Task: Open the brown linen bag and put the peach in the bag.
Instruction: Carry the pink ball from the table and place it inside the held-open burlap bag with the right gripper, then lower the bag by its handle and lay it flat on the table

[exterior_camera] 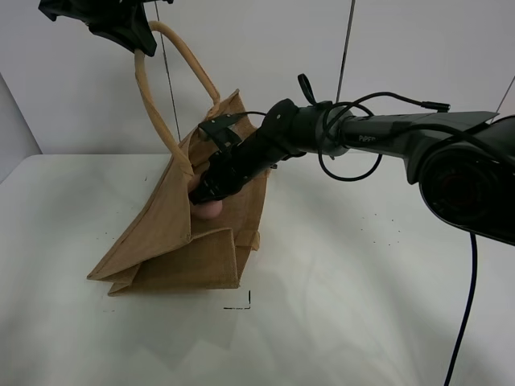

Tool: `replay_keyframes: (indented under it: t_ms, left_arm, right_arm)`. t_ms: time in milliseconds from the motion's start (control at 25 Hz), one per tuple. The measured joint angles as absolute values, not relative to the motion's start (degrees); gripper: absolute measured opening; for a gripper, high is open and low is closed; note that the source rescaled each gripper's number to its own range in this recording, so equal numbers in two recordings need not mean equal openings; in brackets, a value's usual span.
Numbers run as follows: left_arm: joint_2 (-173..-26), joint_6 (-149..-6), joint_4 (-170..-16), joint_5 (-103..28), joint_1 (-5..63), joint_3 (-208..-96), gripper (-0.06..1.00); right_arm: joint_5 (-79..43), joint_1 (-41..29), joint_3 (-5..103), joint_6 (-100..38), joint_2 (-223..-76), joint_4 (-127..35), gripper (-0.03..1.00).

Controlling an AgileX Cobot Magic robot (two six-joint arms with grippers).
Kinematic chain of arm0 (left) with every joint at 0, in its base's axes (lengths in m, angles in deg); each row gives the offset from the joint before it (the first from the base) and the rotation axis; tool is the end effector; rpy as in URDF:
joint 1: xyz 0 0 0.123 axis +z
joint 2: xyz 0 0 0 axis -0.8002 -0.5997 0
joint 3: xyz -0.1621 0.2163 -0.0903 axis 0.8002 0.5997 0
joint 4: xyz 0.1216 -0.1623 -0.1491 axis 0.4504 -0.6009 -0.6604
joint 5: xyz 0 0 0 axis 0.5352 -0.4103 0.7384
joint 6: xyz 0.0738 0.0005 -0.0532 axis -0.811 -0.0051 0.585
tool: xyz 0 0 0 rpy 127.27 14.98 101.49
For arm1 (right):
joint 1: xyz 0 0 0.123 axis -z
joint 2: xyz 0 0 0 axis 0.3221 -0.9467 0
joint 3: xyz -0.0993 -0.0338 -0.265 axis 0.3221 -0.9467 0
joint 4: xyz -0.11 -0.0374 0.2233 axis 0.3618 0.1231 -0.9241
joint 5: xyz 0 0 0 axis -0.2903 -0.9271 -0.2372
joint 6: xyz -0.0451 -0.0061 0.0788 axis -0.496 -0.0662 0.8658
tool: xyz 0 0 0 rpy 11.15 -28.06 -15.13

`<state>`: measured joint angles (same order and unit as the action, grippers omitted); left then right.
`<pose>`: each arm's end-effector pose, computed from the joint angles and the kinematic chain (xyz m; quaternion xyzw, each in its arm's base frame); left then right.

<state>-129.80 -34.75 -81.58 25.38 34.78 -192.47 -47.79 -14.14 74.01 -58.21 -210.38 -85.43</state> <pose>0.3719 -0.1267 0.4352 0.0812 0.9221 -0.1047 0.3636 0.4068 0.3132 0.1528 -0.4064 0.8293 0.2813 0.2607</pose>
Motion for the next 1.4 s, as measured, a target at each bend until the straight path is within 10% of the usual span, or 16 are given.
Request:
replay_keyframes:
  t_ms: [120,240,360,920,1400]
  left_arm:
    - [-129.80,-34.76,-81.58,25.38,34.78,-192.47,0.00]
    - [-129.80,-34.81,-81.58,25.38,34.78,-192.47,0.00]
    - [-129.80,-34.81,-81.58,25.38,34.78,-192.47,0.00]
    - [-129.80,-34.87,-81.59,25.38,34.78,-192.47,0.00]
    - [-129.80,-34.92,-81.59,25.38,34.78,-192.47,0.00]
  right_arm:
    - [-46.72,-14.17,74.01,-58.21,-210.42,-85.43,0.21]
    - [-46.77,-14.17,74.01,-58.21,-210.42,-85.36,0.76]
    - [-47.08,-14.17,74.01,-56.75,-209.76,-83.68,0.95]
    - [-68.96,-11.17,74.68,-18.97,-195.90,-51.39,1.00]
    - [-73.61,8.78,74.64,-15.82,-198.19,-46.07,1.00]
